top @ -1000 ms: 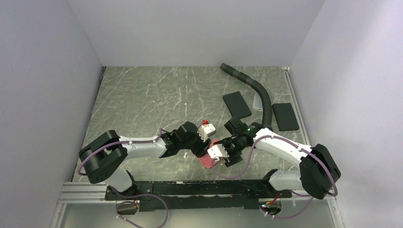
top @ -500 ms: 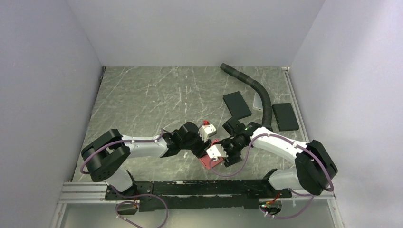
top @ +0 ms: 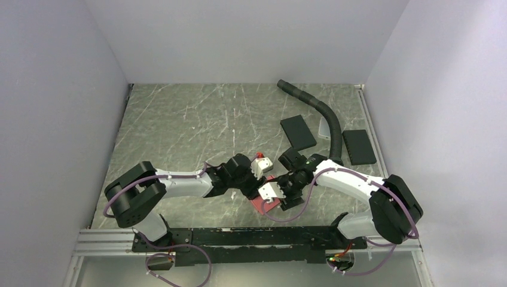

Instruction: Fold the paper box

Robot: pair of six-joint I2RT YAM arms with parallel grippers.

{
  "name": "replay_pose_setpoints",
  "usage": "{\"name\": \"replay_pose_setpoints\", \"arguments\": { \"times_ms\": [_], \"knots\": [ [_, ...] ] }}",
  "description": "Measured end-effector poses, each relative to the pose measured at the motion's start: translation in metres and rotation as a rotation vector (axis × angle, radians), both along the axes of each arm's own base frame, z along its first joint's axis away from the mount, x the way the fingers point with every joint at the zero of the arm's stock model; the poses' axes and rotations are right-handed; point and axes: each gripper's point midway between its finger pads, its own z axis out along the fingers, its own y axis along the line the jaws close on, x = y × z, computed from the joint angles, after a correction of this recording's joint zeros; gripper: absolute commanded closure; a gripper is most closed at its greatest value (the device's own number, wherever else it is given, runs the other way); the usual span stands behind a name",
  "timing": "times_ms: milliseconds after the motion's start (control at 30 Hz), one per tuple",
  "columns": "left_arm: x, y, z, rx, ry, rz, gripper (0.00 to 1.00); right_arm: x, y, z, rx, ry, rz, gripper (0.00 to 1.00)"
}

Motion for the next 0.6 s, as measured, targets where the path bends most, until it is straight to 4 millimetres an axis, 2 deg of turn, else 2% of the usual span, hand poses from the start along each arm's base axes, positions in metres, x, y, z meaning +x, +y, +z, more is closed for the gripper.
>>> {"name": "replay_pose_setpoints", "arguments": {
  "times_ms": [367,467,600],
  "knots": [
    [-0.001,0.0,-0.006,0.004,0.046,0.038,0.46,-0.007,0.001,0.007,0.007,0.076,-0.036,0.29],
    [-0.001,0.0,-0.005,0.007,0.053,0.047,0.46,-0.006,-0.001,0.018,0.035,0.117,-0.073,0.28],
    [0.001,0.0,-0.006,0.008,0.063,0.069,0.45,0.012,0.002,0.041,0.129,0.127,-0.158,0.29]
  ]
}}
